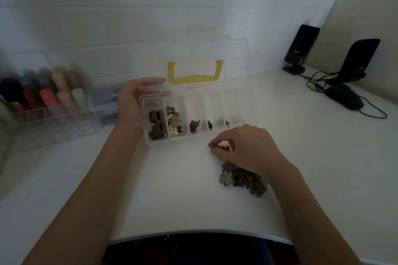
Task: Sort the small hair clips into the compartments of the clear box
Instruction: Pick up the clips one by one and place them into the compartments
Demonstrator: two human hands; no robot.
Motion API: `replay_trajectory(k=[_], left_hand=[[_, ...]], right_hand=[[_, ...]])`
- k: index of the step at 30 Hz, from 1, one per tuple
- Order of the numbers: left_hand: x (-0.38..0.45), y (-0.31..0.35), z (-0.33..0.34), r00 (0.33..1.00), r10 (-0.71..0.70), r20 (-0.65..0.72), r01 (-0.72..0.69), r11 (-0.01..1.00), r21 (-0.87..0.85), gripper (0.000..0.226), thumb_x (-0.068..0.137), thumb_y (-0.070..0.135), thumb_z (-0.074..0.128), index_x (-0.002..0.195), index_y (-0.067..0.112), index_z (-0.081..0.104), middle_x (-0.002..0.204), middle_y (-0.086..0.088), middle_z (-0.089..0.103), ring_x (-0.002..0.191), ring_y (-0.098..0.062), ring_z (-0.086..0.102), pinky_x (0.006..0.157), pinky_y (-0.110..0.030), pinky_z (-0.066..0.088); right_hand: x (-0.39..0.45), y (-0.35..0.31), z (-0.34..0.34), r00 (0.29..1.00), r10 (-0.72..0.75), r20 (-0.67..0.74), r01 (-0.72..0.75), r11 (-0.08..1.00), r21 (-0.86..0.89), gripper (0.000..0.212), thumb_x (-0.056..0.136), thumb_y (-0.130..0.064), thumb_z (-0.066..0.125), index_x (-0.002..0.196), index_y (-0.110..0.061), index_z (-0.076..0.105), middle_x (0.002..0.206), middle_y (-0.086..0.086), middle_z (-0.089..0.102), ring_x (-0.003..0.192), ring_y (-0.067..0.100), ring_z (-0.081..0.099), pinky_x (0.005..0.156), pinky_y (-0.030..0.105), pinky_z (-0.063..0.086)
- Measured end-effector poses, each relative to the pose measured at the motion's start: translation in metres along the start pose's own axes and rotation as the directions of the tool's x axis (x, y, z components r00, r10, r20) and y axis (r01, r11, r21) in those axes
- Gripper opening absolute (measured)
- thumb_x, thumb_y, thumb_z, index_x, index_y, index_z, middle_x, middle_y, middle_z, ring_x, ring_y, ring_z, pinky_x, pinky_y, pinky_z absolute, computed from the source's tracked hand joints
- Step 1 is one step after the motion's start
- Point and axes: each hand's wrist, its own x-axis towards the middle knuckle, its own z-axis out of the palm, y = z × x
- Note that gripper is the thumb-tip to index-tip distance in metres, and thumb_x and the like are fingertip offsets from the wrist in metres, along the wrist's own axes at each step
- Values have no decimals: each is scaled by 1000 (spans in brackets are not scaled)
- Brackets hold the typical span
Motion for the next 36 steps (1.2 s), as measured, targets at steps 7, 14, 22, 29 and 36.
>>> replay_trajectory(k=[7, 14, 22, 29, 36], left_hand=[[-1, 2, -2, 999, -13, 29, 13, 1000, 19, 33, 55, 19, 43, 67, 8, 72, 63, -4, 70, 59, -19, 65, 62, -25, 54], [-7, 14, -6, 989, -65, 133, 58, 997, 55, 34, 56, 20, 38, 46, 15, 70, 48, 1, 63, 47, -13, 60, 54, -17, 48], [-6, 14, -6, 993, -43, 112, 41, 999, 21, 37, 55, 19, 38, 54, 11, 74, 50, -3, 66, 48, -15, 62, 50, -15, 48], [-5, 13, -7, 996, -53, 78, 49, 998, 41, 36, 56, 20, 40, 56, 12, 74, 53, -5, 66, 53, -18, 65, 57, -20, 53], [-5, 13, -5, 999, -50, 3, 49, 998, 36, 36, 55, 20, 41, 72, 5, 68, 52, -5, 65, 50, -19, 62, 52, -20, 52]], right_hand=[[0, -4, -1, 980, -52, -193, 136, 883, 450, 13, 80, -38, 70, 90, -30, 71, 46, -5, 49, 42, 8, 39, 47, 27, 37], [3, 12, -4, 847, 259, -464, -78, 925, 373, 13, 85, -41, 63, 96, -38, 67, 50, -9, 48, 47, 8, 45, 49, 20, 32], [3, 9, -2, 913, 184, -364, -106, 968, 226, 28, 88, -37, 61, 116, -42, 61, 53, -11, 49, 47, 3, 46, 50, 18, 33], [-2, 9, -8, 953, 28, -300, 58, 960, 274, 6, 82, -34, 67, 77, -34, 65, 41, -8, 42, 43, 11, 44, 48, 16, 30], [-4, 0, -11, 999, -33, -35, 32, 999, -22, 24, 79, -57, 60, 77, -35, 69, 45, -14, 40, 45, 4, 42, 49, 17, 30]])
